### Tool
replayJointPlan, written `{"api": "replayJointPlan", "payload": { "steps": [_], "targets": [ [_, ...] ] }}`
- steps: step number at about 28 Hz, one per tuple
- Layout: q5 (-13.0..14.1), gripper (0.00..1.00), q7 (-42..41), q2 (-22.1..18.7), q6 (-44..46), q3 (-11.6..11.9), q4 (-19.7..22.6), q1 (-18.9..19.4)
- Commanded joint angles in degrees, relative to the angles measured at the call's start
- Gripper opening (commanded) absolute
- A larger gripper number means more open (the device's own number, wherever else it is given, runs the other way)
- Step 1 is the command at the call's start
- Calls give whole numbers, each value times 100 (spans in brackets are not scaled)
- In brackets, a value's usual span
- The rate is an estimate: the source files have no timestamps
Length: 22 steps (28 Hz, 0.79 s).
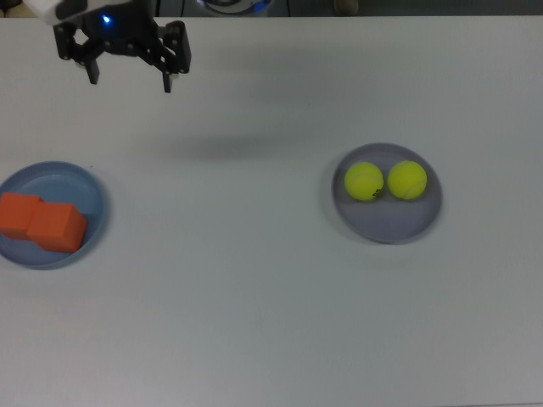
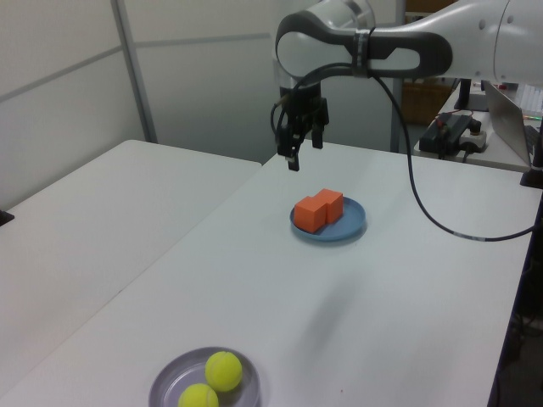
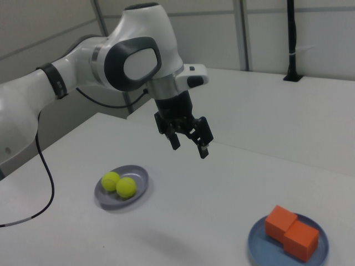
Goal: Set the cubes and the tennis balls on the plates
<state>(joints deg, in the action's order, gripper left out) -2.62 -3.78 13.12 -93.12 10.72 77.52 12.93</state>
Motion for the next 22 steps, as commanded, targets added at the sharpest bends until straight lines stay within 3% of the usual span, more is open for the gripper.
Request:
{"api": "replayJointPlan", "payload": {
  "steps": [1, 8, 12, 22],
  "targets": [
    [166, 100, -159, -195, -13, 44, 8, -142],
    [148, 100, -53, -274, 57, 53, 17, -361],
    [139, 100, 87, -556, 285, 70, 52, -449],
    [174, 100, 105, -688, 769, 62, 52, -1170]
  ]
}}
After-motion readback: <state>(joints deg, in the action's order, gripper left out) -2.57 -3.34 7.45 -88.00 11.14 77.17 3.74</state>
